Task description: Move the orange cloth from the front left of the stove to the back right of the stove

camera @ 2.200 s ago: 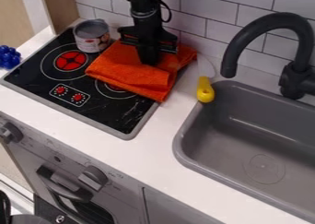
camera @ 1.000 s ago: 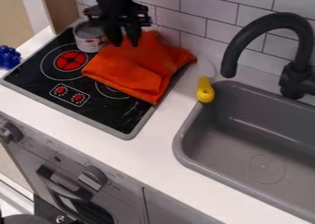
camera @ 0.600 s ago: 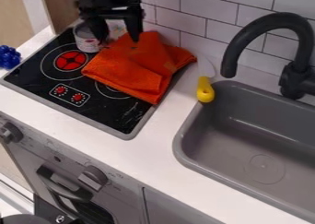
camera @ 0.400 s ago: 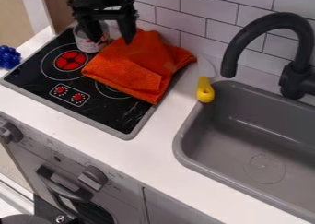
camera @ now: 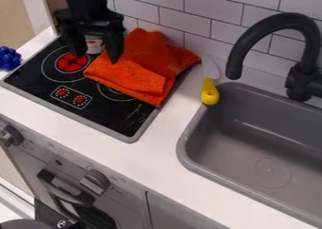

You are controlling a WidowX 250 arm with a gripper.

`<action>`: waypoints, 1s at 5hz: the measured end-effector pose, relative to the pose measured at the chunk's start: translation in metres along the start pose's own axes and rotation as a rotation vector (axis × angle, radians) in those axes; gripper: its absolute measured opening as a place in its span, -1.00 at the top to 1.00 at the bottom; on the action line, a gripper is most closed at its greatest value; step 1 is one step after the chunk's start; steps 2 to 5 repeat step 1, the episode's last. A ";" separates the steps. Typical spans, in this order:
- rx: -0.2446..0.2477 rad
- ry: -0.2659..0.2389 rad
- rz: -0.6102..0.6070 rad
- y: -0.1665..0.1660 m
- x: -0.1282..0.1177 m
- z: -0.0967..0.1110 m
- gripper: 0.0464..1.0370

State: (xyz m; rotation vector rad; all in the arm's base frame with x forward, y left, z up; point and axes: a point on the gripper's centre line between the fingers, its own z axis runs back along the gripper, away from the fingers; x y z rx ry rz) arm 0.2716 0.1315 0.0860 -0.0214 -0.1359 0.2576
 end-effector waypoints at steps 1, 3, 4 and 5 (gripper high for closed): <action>-0.008 0.016 0.040 0.018 -0.008 0.001 -0.92; -0.008 0.016 0.040 0.018 -0.008 0.001 -0.92; -0.008 0.016 0.040 0.018 -0.008 0.001 -0.92; -0.008 0.016 0.040 0.018 -0.008 0.001 -0.92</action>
